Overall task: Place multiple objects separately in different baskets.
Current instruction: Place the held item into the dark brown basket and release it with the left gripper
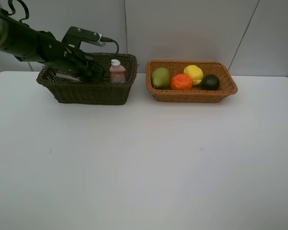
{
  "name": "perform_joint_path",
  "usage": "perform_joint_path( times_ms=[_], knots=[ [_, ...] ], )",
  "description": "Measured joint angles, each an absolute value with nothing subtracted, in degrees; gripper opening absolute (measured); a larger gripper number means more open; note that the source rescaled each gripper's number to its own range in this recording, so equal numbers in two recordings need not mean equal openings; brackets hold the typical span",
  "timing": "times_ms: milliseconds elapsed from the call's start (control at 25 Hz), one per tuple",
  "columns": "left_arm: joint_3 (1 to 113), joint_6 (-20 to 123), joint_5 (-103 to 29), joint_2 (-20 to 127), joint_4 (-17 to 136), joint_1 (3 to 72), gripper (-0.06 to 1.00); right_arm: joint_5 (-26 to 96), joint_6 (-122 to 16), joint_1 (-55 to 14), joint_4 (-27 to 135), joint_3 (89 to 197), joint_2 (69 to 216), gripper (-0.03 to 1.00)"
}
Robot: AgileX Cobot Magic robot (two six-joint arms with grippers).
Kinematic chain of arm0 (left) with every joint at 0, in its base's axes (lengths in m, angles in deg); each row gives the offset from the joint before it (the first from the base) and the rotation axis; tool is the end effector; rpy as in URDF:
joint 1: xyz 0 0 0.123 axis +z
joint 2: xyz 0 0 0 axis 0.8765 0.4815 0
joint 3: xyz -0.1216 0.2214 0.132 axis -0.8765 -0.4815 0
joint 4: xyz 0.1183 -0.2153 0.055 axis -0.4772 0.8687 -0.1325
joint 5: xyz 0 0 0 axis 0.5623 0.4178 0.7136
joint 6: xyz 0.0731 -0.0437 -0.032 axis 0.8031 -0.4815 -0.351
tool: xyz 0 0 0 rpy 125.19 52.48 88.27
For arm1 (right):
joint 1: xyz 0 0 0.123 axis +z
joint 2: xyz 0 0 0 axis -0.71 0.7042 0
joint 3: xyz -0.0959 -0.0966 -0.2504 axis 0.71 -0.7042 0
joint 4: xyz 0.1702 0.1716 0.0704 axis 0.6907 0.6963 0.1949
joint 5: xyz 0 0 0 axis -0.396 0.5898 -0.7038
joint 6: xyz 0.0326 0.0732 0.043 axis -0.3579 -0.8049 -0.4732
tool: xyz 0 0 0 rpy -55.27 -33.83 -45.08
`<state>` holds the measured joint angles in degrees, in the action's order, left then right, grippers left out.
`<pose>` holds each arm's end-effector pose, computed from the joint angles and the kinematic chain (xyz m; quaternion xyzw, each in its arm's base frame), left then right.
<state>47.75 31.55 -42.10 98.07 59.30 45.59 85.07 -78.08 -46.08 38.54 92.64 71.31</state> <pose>0.4174 -0.1163 0.1401 0.1292 0.9029 -0.0510 0.4067 -0.0005 -0.0099 0.2849 0.0214 0.8491 -0.0589 0.5245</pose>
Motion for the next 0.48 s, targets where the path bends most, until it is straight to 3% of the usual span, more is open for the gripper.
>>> perform_joint_path(
  times_ms=[80, 160, 480],
  knots=[
    [47.75, 30.89, -43.02, 98.02, 59.61, 45.59, 0.8, 85.07, -78.08, -46.08, 38.54, 92.64, 71.31, 0.88],
    [47.75, 30.76, -43.31, 98.02, 59.8, 45.59, 0.89, 85.07, -78.08, -46.08, 38.54, 92.64, 71.31, 0.88],
    [47.75, 30.57, -43.36, 98.02, 60.03, 45.69, 0.93, 85.07, -78.08, -46.08, 38.54, 92.64, 71.31, 0.88]
  ],
)
